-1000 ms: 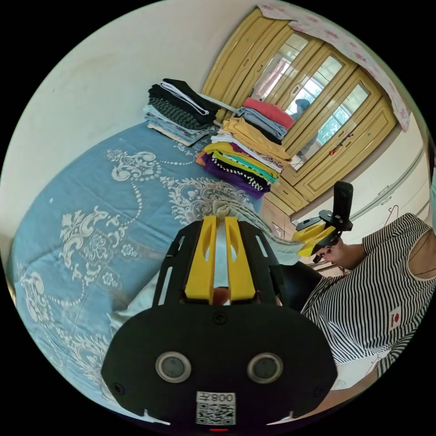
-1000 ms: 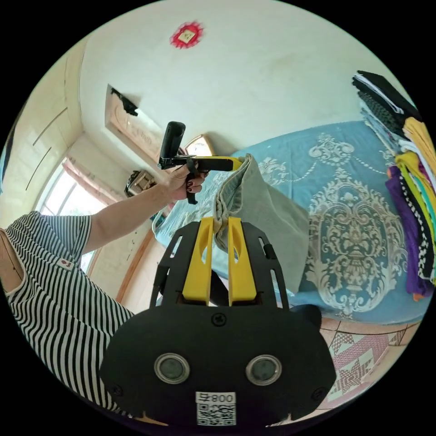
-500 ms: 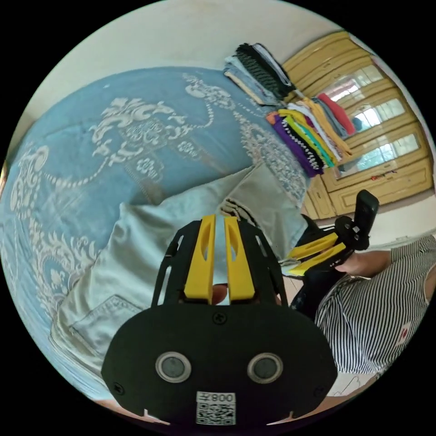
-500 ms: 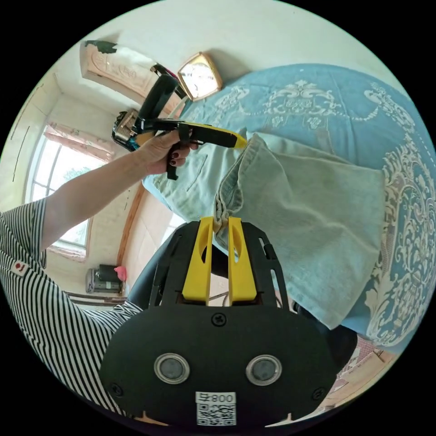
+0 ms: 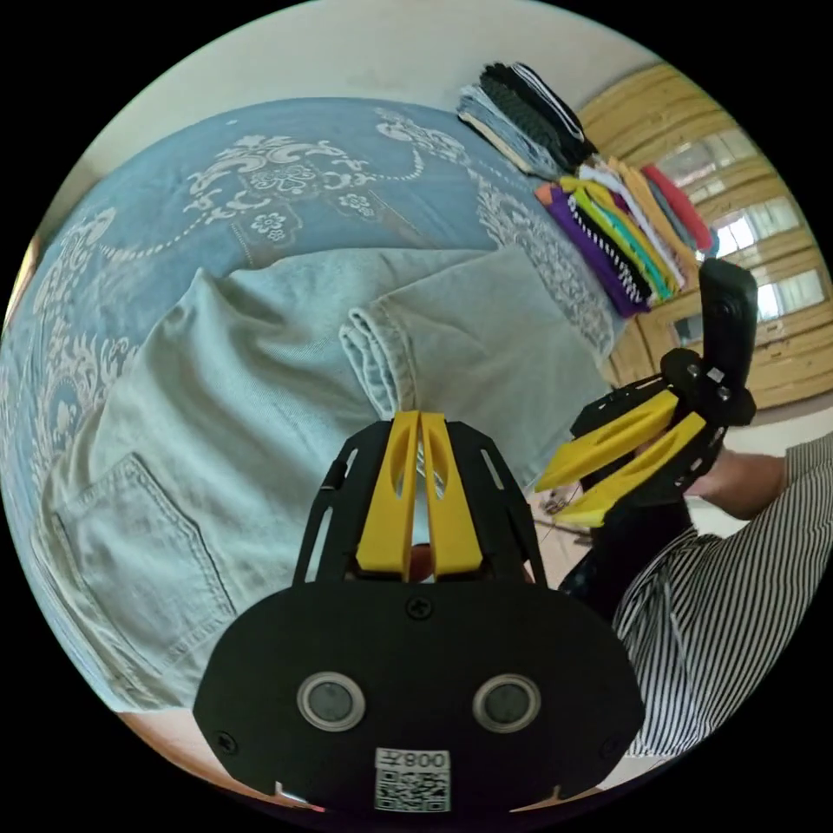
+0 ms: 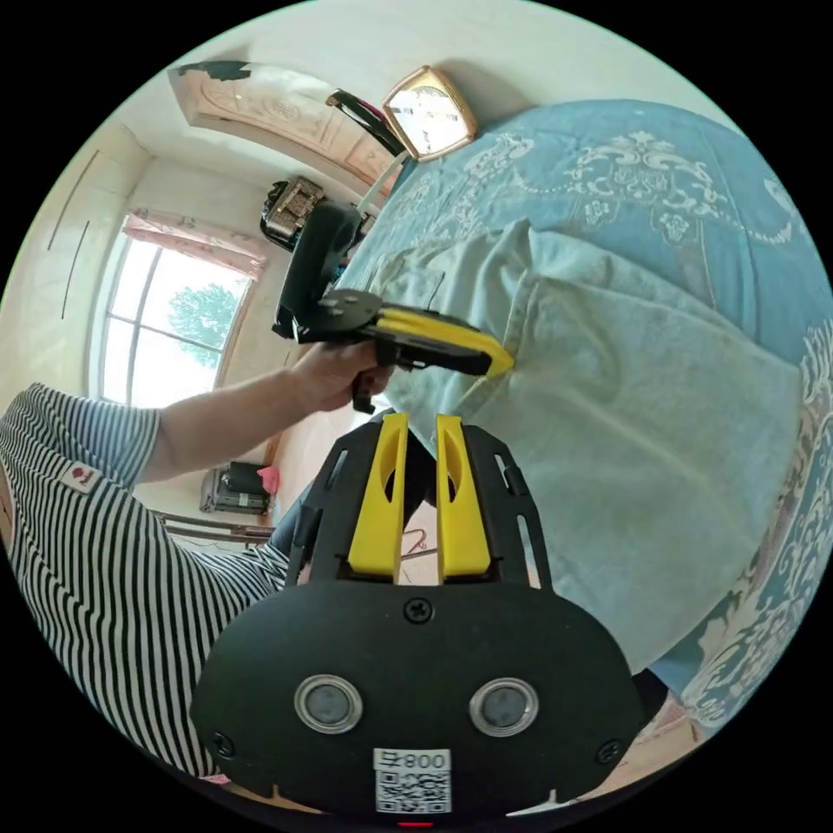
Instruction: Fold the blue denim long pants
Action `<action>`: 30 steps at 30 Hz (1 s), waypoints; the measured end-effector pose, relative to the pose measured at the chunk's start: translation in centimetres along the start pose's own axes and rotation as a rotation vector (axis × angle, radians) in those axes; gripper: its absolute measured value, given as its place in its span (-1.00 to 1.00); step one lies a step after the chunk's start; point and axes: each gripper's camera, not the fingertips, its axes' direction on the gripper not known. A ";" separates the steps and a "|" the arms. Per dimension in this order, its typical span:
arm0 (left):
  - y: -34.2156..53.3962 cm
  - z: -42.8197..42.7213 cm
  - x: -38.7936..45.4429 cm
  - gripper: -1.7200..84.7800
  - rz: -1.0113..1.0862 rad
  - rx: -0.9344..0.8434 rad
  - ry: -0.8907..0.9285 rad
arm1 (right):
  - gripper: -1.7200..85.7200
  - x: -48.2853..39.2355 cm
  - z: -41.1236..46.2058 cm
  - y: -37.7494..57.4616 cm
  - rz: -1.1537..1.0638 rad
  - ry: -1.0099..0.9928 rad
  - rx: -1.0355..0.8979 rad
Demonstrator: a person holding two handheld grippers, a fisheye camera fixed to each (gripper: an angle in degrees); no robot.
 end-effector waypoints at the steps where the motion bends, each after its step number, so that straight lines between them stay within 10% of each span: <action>1: 1.1 -0.6 0.1 -0.96 -0.016 0.034 0.008 | -0.85 0.0 -0.9 -1.0 -0.004 0.029 0.025; 14: 9.7 2.0 4.8 -0.96 0.015 0.021 0.013 | -0.96 2.9 2.3 -13.3 0.021 0.381 -0.111; 30: 14.7 0.5 15.7 -0.94 0.035 0.052 -0.127 | -0.94 4.9 -1.2 -11.1 0.055 0.296 -0.070</action>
